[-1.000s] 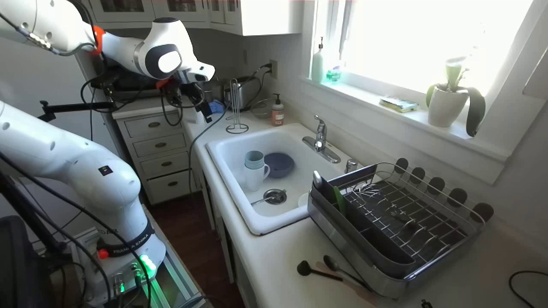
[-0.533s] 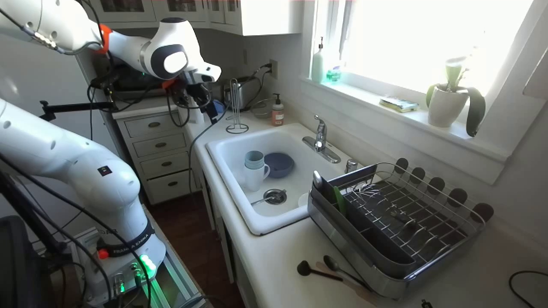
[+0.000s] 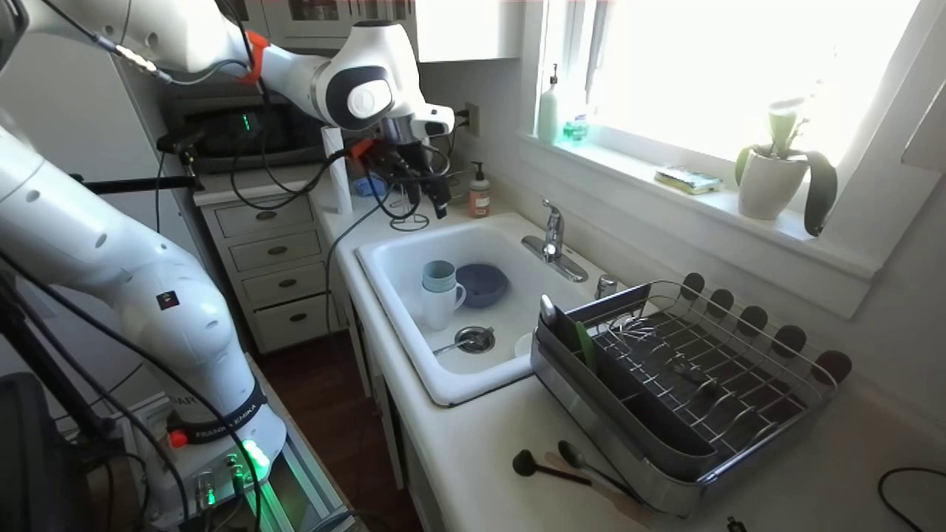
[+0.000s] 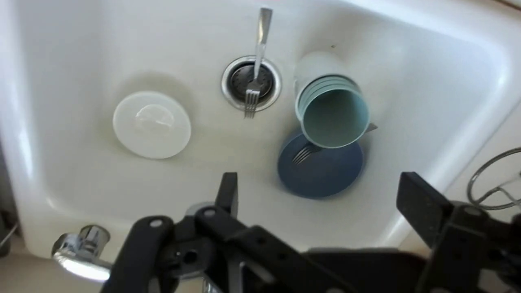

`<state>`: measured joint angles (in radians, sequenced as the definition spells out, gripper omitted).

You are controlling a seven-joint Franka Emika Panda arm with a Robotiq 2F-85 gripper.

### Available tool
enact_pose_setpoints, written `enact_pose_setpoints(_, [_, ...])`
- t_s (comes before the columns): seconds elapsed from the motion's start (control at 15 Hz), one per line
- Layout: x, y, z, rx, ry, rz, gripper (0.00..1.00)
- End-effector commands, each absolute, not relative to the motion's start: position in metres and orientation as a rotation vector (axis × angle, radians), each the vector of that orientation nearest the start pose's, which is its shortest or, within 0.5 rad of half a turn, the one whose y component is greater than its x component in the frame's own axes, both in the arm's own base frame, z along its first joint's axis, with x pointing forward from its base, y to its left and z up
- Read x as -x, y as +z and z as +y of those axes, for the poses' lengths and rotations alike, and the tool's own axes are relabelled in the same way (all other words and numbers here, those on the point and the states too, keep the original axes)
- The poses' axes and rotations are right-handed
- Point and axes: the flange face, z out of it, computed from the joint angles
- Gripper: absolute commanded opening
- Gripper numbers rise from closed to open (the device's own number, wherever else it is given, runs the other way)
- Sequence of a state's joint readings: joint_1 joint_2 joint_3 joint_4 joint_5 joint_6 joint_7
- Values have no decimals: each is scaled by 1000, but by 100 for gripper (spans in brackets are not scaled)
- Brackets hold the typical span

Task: Move the tap nozzle slightly to the left and open the tap using the faucet

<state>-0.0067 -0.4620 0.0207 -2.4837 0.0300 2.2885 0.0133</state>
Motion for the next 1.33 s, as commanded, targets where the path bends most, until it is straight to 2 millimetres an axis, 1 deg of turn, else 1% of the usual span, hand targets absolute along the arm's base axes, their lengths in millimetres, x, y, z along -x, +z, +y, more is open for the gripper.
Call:
enact_pose_setpoints(0.0, [-468, 481, -40, 3140, -408, -136, 100])
enact_pose_setpoints(0.27, [-491, 473, -83, 3119, -345, -241, 100])
enact_pose_setpoints(0.4, [-503, 466, -101, 3124, -369, -233, 100])
enact_pose_setpoints(0.47, [-485, 469, -87, 3129, -366, -209, 100])
enact_pose_setpoints(0.53, [-488, 465, -92, 3131, -356, -204, 100])
enact_pose_setpoints(0.6, [-489, 463, -92, 3132, -349, -203, 100])
enact_pose_setpoints(0.8, [-489, 465, -88, 3131, -356, -215, 100])
enact_pose_setpoints(1.0, [-489, 465, -88, 3131, -356, -215, 100])
enact_pose_setpoints(1.13, [-497, 463, -93, 3138, -370, -276, 100])
enact_pose_setpoints(1.27, [-503, 462, -102, 3126, -361, -388, 100])
